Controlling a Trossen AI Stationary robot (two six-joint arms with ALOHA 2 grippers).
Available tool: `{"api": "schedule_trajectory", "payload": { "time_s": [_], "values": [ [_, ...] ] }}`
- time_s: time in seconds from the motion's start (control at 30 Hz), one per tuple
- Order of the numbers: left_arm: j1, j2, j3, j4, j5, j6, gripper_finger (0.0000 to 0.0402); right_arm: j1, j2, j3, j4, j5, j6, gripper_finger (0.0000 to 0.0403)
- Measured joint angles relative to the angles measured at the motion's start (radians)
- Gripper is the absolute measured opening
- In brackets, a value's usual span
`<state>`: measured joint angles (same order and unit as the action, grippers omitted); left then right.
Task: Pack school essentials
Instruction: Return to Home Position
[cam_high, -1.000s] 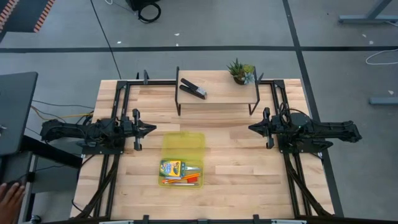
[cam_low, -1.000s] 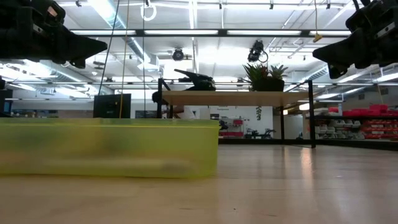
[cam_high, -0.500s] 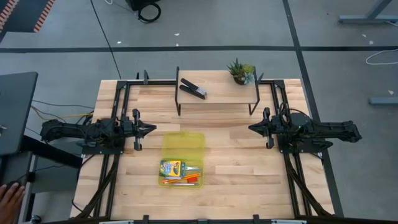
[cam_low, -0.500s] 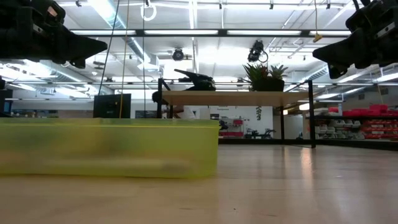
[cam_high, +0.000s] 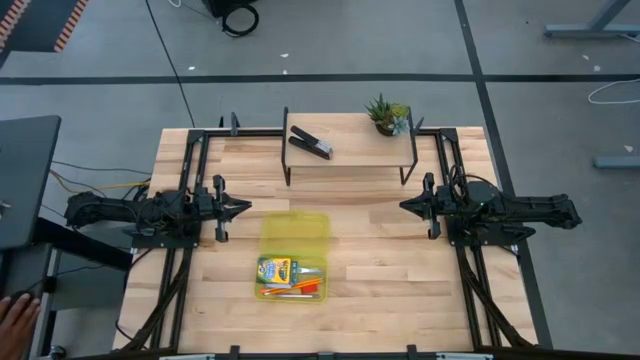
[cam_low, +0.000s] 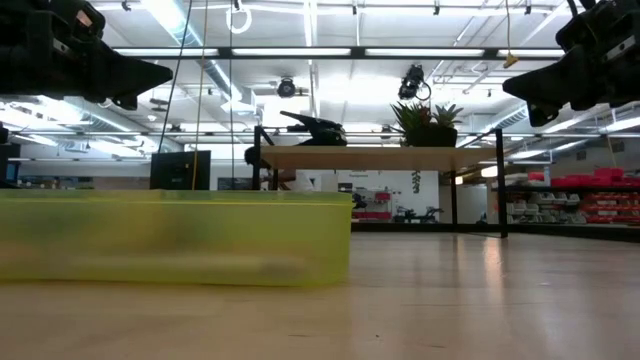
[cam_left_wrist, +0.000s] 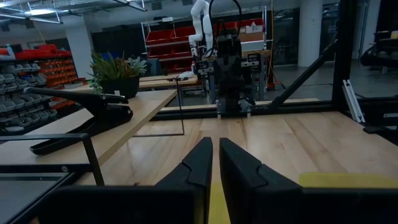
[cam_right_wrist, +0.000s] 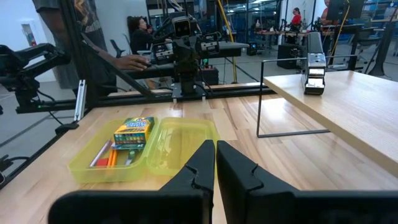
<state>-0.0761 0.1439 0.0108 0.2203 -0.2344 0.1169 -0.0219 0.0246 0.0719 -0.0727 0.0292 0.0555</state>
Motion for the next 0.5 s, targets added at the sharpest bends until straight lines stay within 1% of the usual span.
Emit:
{"api": "schedule_trajectory", "payload": {
  "time_s": [0.3,0.5],
  "values": [
    [0.000,0.000,0.000,0.000,0.000,0.000,0.0028,0.000,0.000,0.000,0.000,0.000,0.000,0.0023],
    [0.000,0.000,0.000,0.000,0.000,0.000,0.0036,0.000,0.000,0.000,0.000,0.000,0.000,0.0023]
  ]
}}
